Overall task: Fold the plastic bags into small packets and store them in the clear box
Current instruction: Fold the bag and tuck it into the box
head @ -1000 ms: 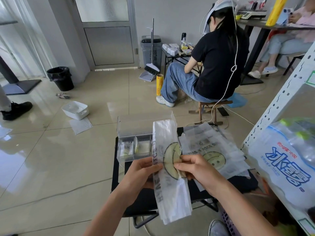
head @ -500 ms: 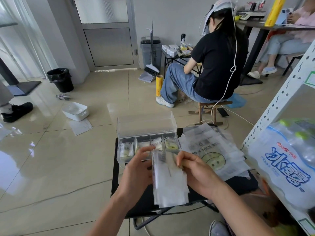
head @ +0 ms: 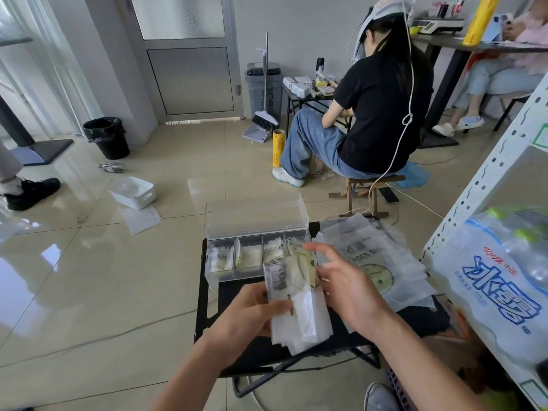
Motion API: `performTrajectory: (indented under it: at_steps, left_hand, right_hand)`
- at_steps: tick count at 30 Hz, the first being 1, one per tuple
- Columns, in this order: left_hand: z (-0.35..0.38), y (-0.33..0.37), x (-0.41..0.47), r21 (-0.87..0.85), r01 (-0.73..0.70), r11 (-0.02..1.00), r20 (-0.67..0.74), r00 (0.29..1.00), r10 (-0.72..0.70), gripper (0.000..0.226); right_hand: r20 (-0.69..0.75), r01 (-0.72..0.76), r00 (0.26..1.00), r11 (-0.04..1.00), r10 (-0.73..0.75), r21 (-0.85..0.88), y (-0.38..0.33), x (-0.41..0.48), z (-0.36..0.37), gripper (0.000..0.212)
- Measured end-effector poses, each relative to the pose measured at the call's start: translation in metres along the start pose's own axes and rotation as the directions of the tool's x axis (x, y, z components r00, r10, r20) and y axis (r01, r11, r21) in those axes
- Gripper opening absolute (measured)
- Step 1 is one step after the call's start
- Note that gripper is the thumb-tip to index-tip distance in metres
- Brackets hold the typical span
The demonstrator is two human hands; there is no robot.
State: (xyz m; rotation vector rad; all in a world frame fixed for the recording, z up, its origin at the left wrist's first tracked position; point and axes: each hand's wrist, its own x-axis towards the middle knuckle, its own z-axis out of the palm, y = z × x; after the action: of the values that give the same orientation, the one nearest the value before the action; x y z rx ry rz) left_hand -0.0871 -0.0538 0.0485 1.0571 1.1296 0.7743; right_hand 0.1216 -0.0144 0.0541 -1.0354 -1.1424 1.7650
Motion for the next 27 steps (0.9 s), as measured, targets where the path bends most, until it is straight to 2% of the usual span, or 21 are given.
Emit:
performTrajectory:
  at_steps: [1, 3, 5, 9, 13, 15, 17, 20, 22, 25, 27]
  left_hand:
    - [-0.002, 0.001, 0.0, 0.025, -0.02, 0.999, -0.038, 0.999, 0.021, 0.02]
    - [-0.002, 0.004, 0.0, 0.051, -0.052, 0.997, -0.117, 0.991, 0.058, 0.021]
    - [-0.002, 0.008, 0.0, 0.062, -0.073, 0.995, -0.153, 0.985, 0.082, 0.026]
    - [-0.004, 0.012, -0.002, 0.073, -0.093, 0.993, -0.129, 0.986, 0.101, 0.033]
    - [-0.005, 0.015, -0.006, 0.018, -0.114, 0.993, -0.052, 0.992, 0.114, 0.037]
    - [-0.005, 0.016, -0.006, 0.006, -0.137, 0.991, -0.06, 0.989, 0.137, 0.038]
    - [-0.006, 0.016, -0.005, 0.012, -0.189, 0.982, -0.046, 0.981, 0.19, 0.029]
    - [-0.007, 0.013, -0.005, 0.033, -0.235, 0.971, -0.037, 0.971, 0.236, 0.024]
    - [-0.008, 0.011, -0.004, -0.008, -0.21, 0.978, -0.037, 0.977, 0.21, 0.03]
    - [-0.013, 0.013, -0.002, -0.144, -0.17, 0.975, 0.022, 0.984, 0.175, 0.02]
    - [-0.012, 0.017, -0.003, -0.23, -0.125, 0.965, 0.035, 0.99, 0.137, 0.03]
  right_hand:
    - [-0.006, -0.049, 0.999, 0.998, 0.049, -0.046, 0.0, -0.002, 0.001, 0.04]
    - [-0.016, -0.134, 0.991, 0.952, 0.135, -0.275, 0.002, -0.007, 0.004, 0.039]
    - [-0.013, -0.149, 0.988, 0.922, 0.155, -0.358, 0.005, -0.009, 0.007, 0.029]
    - [-0.022, -0.088, 0.996, 0.948, 0.085, -0.307, 0.004, -0.01, 0.01, 0.024]
    - [-0.029, -0.1, 0.995, 0.964, 0.096, -0.247, 0.008, -0.01, 0.012, 0.022]
    - [-0.023, -0.129, 0.992, 0.988, 0.127, -0.083, 0.009, -0.007, 0.014, 0.027]
    - [-0.005, -0.146, 0.989, 0.982, 0.148, 0.119, 0.01, -0.003, 0.018, 0.031]
    - [0.023, -0.159, 0.987, 0.949, 0.159, 0.271, 0.013, 0.0, 0.021, 0.022]
    - [0.032, -0.175, 0.984, 0.924, 0.175, 0.339, 0.016, 0.003, 0.021, 0.029]
    - [-0.008, -0.111, 0.993, 0.939, 0.12, 0.325, 0.018, 0.005, 0.023, 0.038]
    - [-0.054, -0.025, 0.998, 0.982, 0.035, 0.186, 0.018, 0.003, 0.026, 0.041]
